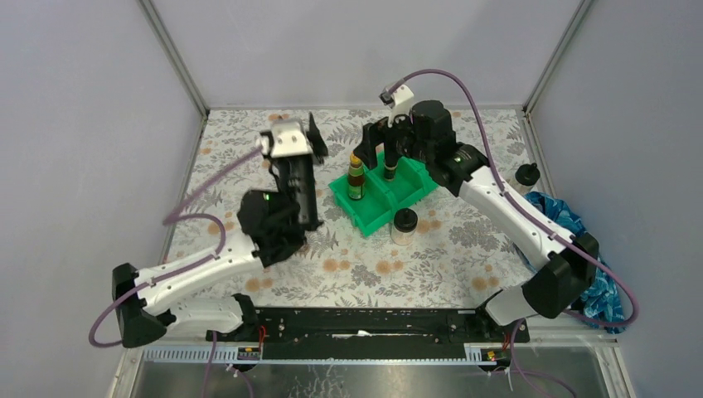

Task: Organize the condiment bottles
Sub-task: Pick up the bottle from the center of the board.

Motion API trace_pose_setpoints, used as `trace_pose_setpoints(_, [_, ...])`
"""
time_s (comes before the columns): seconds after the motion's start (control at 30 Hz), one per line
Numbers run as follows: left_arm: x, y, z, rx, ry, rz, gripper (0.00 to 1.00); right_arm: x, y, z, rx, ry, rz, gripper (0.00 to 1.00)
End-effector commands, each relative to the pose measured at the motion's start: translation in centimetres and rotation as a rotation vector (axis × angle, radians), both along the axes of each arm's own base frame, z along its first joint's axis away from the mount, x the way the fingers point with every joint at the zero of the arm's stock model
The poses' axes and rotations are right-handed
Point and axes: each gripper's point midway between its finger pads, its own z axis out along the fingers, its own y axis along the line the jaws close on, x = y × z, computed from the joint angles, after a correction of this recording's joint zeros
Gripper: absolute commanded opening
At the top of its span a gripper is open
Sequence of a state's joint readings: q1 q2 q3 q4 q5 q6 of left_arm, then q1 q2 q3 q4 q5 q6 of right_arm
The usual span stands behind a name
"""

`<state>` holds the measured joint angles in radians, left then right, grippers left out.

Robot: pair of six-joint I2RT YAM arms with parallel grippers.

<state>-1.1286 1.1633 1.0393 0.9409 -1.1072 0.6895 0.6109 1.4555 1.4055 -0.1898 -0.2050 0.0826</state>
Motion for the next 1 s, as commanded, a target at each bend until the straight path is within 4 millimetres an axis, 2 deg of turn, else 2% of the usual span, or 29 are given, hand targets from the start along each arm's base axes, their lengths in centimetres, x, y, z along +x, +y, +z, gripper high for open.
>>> trace_pose_setpoints(0.0, [5.4,-1.1,0.7,-0.020,0.007,-0.130,0.60,0.9,1.8,3.6,0.024,-0.102,0.066,0.94])
trace_pose_setpoints(0.17, [12.0,0.1,-0.7,0.037,0.080,-0.112,0.61,1.5,3.1,3.8,0.021,-0.108,0.119,0.95])
trace_pose_setpoints(0.3, [17.0,1.6,-3.4,0.043,0.166,-0.086,0.62,2.0,4.1,3.9,0.009,-0.123,0.160,0.95])
trace_pose_setpoints(0.37, [19.6,2.7,-5.4,0.030,0.228,-0.083,0.61,2.4,4.7,3.9,0.000,-0.129,0.176,0.95])
trace_pose_setpoints(0.47, [22.5,5.1,-8.3,-0.003,0.299,-0.060,0.60,2.8,5.7,3.9,-0.009,-0.134,0.208,0.95])
trace_pose_setpoints(0.73, [27.2,13.2,-14.8,-0.096,0.420,0.047,0.54,3.0,8.7,2.3,-0.041,-0.125,0.280,0.95])
trace_pose_setpoints(0.97, [28.0,17.4,-19.8,-0.071,0.493,0.126,0.54,2.2,11.0,1.0,-0.074,-0.128,0.327,0.95])
